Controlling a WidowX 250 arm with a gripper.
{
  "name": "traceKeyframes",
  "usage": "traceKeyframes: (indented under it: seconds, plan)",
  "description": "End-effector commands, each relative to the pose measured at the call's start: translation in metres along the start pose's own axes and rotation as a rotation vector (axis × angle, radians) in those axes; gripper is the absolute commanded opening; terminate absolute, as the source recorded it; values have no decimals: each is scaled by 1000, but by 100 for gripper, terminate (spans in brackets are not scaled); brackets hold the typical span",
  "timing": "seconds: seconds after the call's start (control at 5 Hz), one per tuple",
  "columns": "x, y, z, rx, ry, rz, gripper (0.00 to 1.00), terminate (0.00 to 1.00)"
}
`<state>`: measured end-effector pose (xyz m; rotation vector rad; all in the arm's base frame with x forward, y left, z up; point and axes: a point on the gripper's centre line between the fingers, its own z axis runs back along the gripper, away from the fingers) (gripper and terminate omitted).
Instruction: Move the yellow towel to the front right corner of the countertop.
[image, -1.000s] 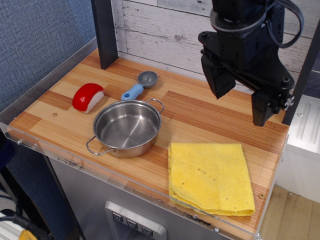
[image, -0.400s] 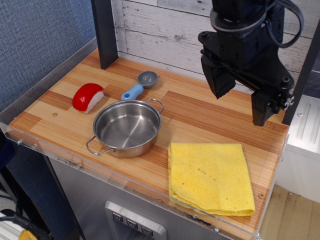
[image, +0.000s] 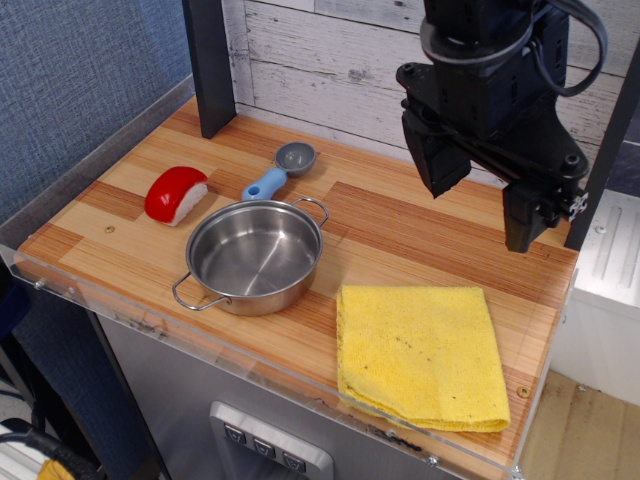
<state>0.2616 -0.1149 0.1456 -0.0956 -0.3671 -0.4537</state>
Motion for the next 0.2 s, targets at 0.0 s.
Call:
traceKeyframes:
  seconds: [0.0]
  plan:
    - [3,2,13,6,-46,-1,100,100]
